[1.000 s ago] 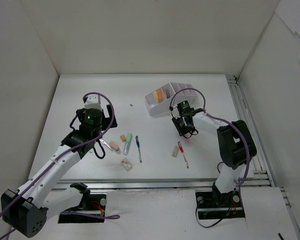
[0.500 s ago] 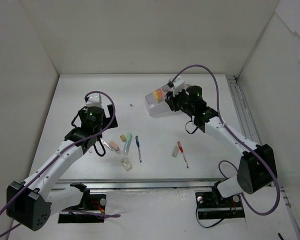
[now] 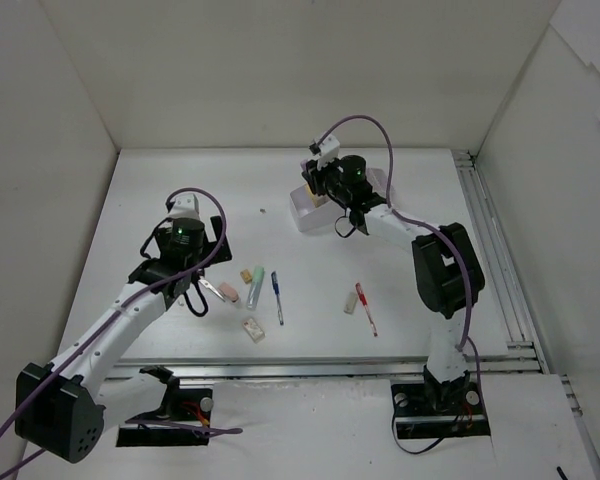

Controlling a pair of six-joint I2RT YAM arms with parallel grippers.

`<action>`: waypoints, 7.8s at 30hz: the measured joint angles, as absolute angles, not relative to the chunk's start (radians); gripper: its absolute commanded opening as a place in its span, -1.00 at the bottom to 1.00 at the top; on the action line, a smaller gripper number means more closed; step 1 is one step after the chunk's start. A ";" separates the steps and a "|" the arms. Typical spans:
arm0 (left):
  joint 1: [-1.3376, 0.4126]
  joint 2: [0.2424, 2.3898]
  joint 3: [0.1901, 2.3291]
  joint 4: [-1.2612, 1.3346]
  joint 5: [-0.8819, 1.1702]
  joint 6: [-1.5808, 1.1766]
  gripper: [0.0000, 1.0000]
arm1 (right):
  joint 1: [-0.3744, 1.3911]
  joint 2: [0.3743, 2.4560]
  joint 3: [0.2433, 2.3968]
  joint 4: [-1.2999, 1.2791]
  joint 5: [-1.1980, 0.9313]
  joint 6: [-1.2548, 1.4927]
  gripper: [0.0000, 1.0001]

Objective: Sort the stationery into containers
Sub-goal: Place the pen in the storage box, then pick up the pen from the center of the board, then place the pen in the storage box, then pick up the stationery from the center of the board.

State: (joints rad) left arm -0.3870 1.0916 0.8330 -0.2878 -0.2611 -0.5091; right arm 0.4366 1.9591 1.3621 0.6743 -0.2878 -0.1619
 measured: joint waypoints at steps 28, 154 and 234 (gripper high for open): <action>-0.442 1.431 0.976 -0.284 -0.046 -0.426 0.99 | 0.438 1.559 1.042 0.766 -0.238 -0.040 0.96; -0.519 1.327 1.173 -0.038 -0.183 -0.538 0.99 | 0.444 1.225 0.753 0.172 0.183 0.103 0.96; -0.325 1.161 0.786 -0.401 -0.075 -0.623 0.99 | 0.767 1.570 0.905 -0.173 0.239 0.498 -0.90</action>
